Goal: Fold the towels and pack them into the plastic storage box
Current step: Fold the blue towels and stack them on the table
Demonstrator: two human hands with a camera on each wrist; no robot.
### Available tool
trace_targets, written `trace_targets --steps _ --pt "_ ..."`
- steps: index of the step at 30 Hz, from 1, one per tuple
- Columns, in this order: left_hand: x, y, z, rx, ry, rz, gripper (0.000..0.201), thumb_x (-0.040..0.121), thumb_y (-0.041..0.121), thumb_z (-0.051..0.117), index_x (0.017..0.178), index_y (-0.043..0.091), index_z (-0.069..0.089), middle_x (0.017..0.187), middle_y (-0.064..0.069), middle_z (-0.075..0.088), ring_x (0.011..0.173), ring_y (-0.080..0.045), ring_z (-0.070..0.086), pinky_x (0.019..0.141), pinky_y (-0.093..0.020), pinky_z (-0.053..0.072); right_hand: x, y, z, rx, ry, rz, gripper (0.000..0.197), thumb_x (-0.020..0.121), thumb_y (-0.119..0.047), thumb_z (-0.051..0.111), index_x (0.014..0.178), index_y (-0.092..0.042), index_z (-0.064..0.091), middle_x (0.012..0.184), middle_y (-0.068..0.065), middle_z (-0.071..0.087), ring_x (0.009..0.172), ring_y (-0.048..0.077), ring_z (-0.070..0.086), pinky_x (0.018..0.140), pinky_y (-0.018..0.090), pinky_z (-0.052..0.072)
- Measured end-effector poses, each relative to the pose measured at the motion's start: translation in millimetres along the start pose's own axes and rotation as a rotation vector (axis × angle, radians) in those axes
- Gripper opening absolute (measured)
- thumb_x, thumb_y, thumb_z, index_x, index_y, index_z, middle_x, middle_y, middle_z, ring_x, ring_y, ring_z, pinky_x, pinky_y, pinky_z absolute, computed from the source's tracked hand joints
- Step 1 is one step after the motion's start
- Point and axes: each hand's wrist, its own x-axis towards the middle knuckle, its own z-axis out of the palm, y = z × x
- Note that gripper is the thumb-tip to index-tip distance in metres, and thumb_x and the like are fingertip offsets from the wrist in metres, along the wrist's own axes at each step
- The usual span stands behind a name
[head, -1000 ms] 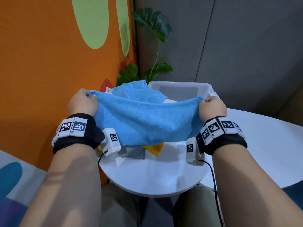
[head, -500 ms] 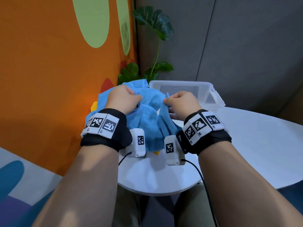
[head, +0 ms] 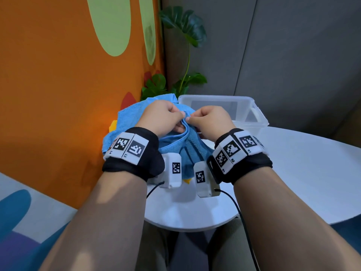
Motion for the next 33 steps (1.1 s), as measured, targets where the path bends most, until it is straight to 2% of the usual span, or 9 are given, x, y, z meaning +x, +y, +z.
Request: trace_targets --steps 6,10,15,18,22,25,28,31,33 --pt "-5 12 -4 0.004 -0.121 -0.051 0.023 0.096 0.005 0.042 0.084 0.012 0.062 0.087 -0.012 0.070 0.075 -0.019 0.070 0.045 -0.011 0.043 2 0 -3 -0.153 -0.039 -0.102 0.024 0.084 -0.036 0.066 0.091 -0.013 0.066 0.074 -0.004 0.060 0.076 0.017 0.057 0.076 0.032 0.050" --pt "-8 12 -15 0.166 -0.170 -0.029 0.027 0.093 0.003 0.044 0.098 0.014 0.069 0.096 -0.004 0.074 0.081 -0.014 0.069 0.053 -0.020 0.036 2 0 -8 -0.324 -0.075 -0.179 0.015 0.080 -0.019 0.068 0.091 -0.023 0.059 0.078 -0.010 0.058 0.080 0.011 0.056 0.069 0.021 0.043" --pt "-4 6 -40 0.376 -0.094 0.022 0.017 0.088 0.010 0.062 0.086 0.026 0.068 0.095 -0.005 0.073 0.087 -0.021 0.069 0.056 -0.022 0.040 0 -5 -18 -0.355 -0.136 -0.281 0.017 0.081 -0.010 0.063 0.087 -0.025 0.060 0.074 -0.013 0.056 0.065 -0.001 0.049 0.052 0.002 0.035" --pt "-2 1 -46 0.507 -0.086 0.018 0.025 0.086 0.011 0.068 0.102 0.029 0.064 0.108 -0.004 0.066 0.085 -0.020 0.059 0.067 -0.026 0.041 0 -7 -22 -0.366 -0.140 -0.343 0.018 0.083 -0.008 0.058 0.089 -0.024 0.061 0.081 -0.013 0.059 0.064 -0.004 0.048 0.052 0.000 0.034" --pt "-4 -8 -43 0.656 -0.188 0.019 0.057 0.084 0.016 0.073 0.131 0.038 0.050 0.131 -0.002 0.051 0.114 -0.019 0.052 0.088 -0.025 0.035 -1 -8 -28 -0.349 -0.111 -0.400 0.019 0.084 -0.009 0.057 0.088 -0.027 0.060 0.083 -0.017 0.059 0.067 -0.005 0.051 0.055 0.000 0.034" --pt "-1 -15 -39 0.703 -0.254 0.018 0.045 0.083 0.022 0.074 0.124 0.029 0.057 0.125 0.003 0.056 0.115 -0.020 0.054 0.091 -0.027 0.037 -1 -7 -29 -0.317 -0.084 -0.416 0.022 0.083 -0.006 0.057 0.087 -0.028 0.060 0.078 -0.021 0.057 0.070 0.001 0.054 0.059 0.002 0.035" --pt "0 -21 -37 0.658 -0.238 0.014 0.017 0.084 0.026 0.072 0.098 0.022 0.063 0.098 0.005 0.062 0.100 -0.021 0.059 0.081 -0.029 0.042 -1 -6 -30 -0.288 -0.051 -0.440 0.023 0.083 -0.004 0.057 0.087 -0.026 0.062 0.078 -0.020 0.057 0.077 0.008 0.059 0.073 0.017 0.045" --pt "3 -22 -40 0.627 -0.135 0.045 0.022 0.085 0.028 0.071 0.092 0.010 0.059 0.089 -0.003 0.059 0.081 -0.020 0.053 0.063 -0.027 0.036 2 -1 -34 -0.304 0.002 -0.433 0.025 0.083 -0.005 0.056 0.084 -0.030 0.059 0.081 -0.017 0.060 0.084 0.009 0.061 0.083 0.029 0.049" --pt "3 -19 -41 0.598 -0.083 0.084 0.021 0.086 0.027 0.069 0.087 0.012 0.054 0.084 -0.002 0.057 0.076 -0.019 0.049 0.060 -0.027 0.033 2 2 -36 -0.344 0.050 -0.396 0.025 0.083 -0.010 0.054 0.083 -0.034 0.056 0.087 -0.016 0.063 0.092 0.011 0.061 0.090 0.039 0.048"
